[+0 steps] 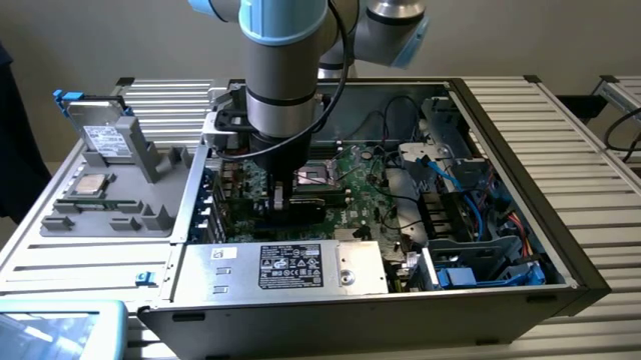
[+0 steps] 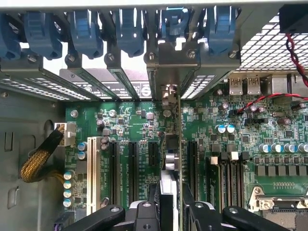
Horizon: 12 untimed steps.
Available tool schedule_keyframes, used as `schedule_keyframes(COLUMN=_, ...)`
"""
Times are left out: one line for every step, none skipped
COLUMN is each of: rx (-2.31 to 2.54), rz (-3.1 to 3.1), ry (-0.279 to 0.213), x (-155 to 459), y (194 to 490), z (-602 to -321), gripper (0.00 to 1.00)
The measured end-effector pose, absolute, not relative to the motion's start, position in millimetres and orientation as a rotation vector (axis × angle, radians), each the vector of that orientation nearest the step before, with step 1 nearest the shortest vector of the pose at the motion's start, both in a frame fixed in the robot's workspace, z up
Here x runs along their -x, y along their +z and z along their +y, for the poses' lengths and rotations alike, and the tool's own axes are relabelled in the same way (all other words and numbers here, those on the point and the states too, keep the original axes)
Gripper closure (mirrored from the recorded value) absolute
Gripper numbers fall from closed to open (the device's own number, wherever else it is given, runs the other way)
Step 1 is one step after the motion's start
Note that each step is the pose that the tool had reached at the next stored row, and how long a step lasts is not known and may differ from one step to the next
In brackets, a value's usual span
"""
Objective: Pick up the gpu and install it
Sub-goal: 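Insert the gpu into the slot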
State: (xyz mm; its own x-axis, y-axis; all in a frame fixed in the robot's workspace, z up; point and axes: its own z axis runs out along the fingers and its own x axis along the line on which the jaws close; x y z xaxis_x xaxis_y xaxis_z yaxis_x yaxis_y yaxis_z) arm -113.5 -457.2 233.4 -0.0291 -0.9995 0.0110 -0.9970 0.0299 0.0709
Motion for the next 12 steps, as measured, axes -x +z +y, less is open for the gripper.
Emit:
schedule_keyframes(rx=-2.148, rz=-2.212, ry=-0.067, x=113.5, y=233.3, z=-457.5, gripper=0.71)
schedule_keyframes(rx=-2.147, rz=-2.212, ry=-0.068, x=113.5, y=233.3, z=-457.5, gripper=0.71)
schedule_keyframes(rx=-2.147, rz=-2.212, ry=-0.068, x=113.5, y=233.3, z=-457.5, gripper=0.71)
schedule_keyframes(rx=-2.147, rz=-2.211, ry=-0.069, x=113.5, y=233.3, z=-457.6, gripper=0.71)
schedule_keyframes(rx=-2.147, rz=-2.211, ry=-0.069, x=113.5, y=233.3, z=-457.6, gripper=0.71)
schedule_keyframes(rx=-2.147, rz=-2.211, ry=-0.069, x=113.5, y=233.2, z=-457.6, gripper=0.71)
schedule_keyframes(rx=-2.147, rz=-2.211, ry=-0.069, x=113.5, y=233.2, z=-457.6, gripper=0.71)
schedule_keyframes(rx=-2.146, rz=-2.211, ry=-0.069, x=113.5, y=233.2, z=-457.6, gripper=0.71)
schedule_keyframes(rx=-2.147, rz=-2.211, ry=-0.07, x=113.5, y=233.1, z=-457.6, gripper=0.71)
schedule_keyframes(rx=-2.147, rz=-2.211, ry=-0.07, x=113.5, y=232.9, z=-457.7, gripper=0.71)
schedule_keyframes(rx=-2.147, rz=-2.211, ry=-0.07, x=113.5, y=232.7, z=-457.7, gripper=0.71)
schedule_keyframes(rx=-2.147, rz=-2.211, ry=-0.071, x=113.5, y=232.7, z=-457.7, gripper=0.71)
